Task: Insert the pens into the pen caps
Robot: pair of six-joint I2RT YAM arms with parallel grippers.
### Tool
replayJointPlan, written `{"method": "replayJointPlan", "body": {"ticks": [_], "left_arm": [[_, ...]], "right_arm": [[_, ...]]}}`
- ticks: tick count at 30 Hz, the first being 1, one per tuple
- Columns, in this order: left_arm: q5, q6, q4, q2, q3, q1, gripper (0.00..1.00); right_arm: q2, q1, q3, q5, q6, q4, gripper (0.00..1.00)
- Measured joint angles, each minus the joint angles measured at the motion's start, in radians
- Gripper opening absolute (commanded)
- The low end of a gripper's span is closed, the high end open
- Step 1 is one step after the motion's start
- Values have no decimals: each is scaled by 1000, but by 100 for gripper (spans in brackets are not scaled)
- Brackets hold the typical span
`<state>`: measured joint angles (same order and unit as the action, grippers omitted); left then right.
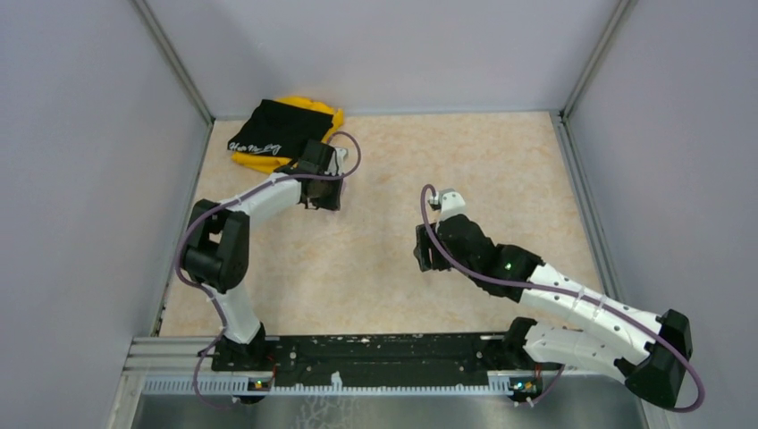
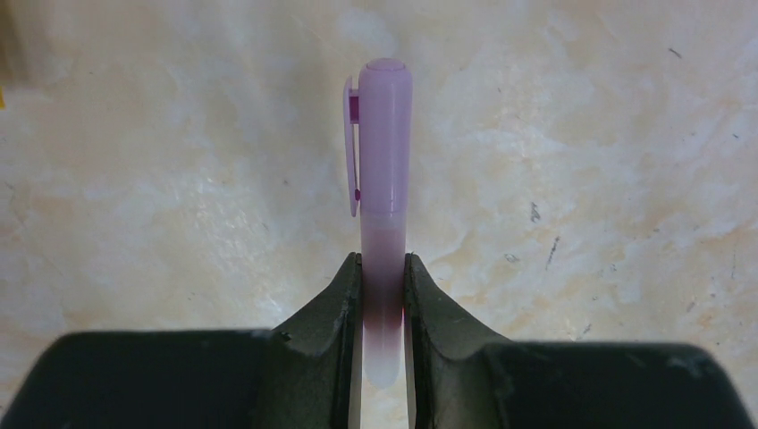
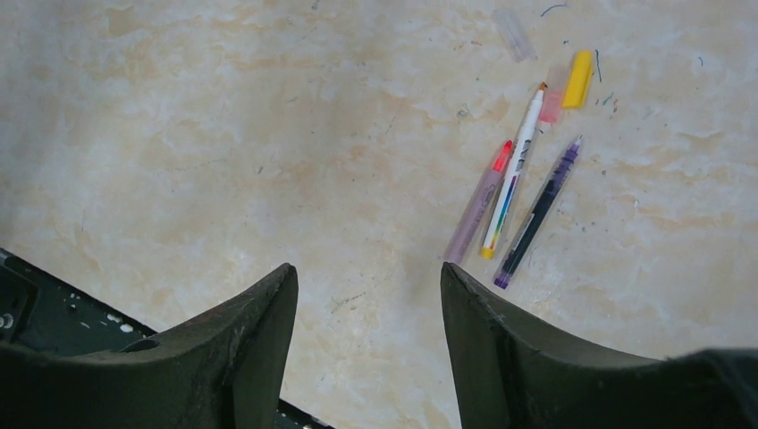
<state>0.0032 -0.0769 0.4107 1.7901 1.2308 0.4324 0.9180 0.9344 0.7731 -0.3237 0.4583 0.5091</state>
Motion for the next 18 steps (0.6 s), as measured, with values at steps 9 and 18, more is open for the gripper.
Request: {"method": "replayJointPlan", "body": {"ticks": [9, 18], "left_arm": [[122, 59, 52, 91, 85, -53, 1], [148, 87, 70, 126, 85, -51, 12]], "right_arm": [[17, -4, -2, 26, -38, -46, 60], [23, -8, -27, 23, -17, -60, 60]]}}
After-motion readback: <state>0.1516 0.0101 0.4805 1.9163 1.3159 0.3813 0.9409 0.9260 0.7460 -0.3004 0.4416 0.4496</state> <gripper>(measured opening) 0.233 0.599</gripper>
